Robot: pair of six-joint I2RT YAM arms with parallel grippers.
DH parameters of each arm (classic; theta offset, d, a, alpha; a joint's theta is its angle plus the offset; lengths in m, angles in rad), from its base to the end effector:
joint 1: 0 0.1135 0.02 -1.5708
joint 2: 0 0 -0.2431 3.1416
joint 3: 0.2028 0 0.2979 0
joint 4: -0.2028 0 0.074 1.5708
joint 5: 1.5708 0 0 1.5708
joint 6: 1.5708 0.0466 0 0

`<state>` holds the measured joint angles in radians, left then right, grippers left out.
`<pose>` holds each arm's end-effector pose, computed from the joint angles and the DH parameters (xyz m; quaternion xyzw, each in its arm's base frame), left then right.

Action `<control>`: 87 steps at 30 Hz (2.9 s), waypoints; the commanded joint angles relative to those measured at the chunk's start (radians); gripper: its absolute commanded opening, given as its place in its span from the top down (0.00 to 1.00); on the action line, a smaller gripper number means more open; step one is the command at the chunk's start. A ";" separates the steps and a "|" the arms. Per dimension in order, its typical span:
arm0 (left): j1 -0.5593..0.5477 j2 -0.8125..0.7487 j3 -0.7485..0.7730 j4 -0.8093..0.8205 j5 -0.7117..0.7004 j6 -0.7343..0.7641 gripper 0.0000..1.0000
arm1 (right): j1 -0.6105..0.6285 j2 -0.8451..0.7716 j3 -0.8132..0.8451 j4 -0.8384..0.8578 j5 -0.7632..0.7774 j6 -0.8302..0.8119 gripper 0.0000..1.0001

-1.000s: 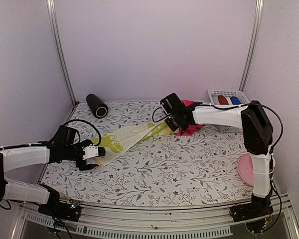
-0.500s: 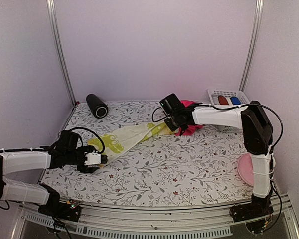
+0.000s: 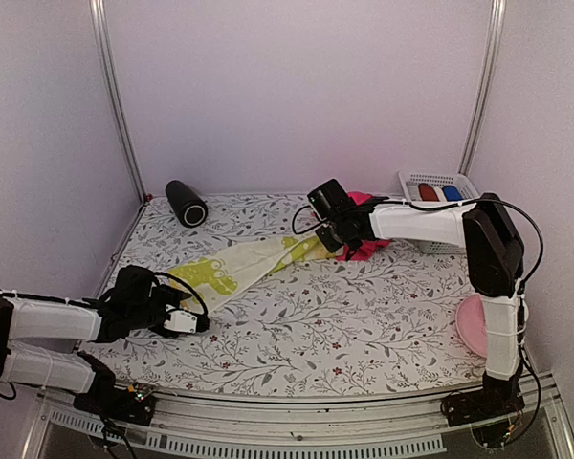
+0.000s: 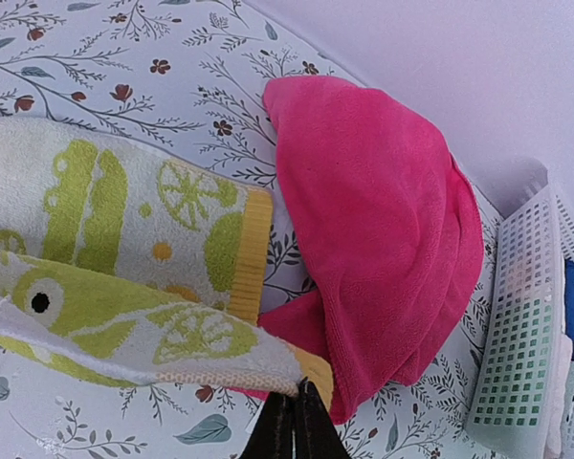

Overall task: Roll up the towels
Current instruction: Pick up the towel from the center of the board, then move the towel to the corner of the board.

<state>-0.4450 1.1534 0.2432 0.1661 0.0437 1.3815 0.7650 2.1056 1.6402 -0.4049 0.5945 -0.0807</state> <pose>0.2126 -0.1037 0.0605 0.7300 0.5526 0.1634 0.3674 0.3818 0.3303 0.1592 -0.2769 0.8602 -0.1491 0.4014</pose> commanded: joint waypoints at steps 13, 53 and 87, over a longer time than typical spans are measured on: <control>-0.069 0.058 -0.062 0.140 0.007 0.091 0.35 | -0.006 -0.047 -0.010 -0.010 -0.007 0.018 0.98; -0.058 0.009 0.131 0.156 0.006 -0.469 1.00 | -0.010 -0.122 -0.020 -0.085 -0.134 0.005 0.98; 0.181 0.068 0.223 0.185 -0.376 -0.815 1.00 | -0.011 0.186 0.201 -0.318 -0.092 0.072 0.74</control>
<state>-0.2779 1.2179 0.4446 0.3168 -0.3088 0.5873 0.7586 2.2963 1.8297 -0.7238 0.4637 -0.0208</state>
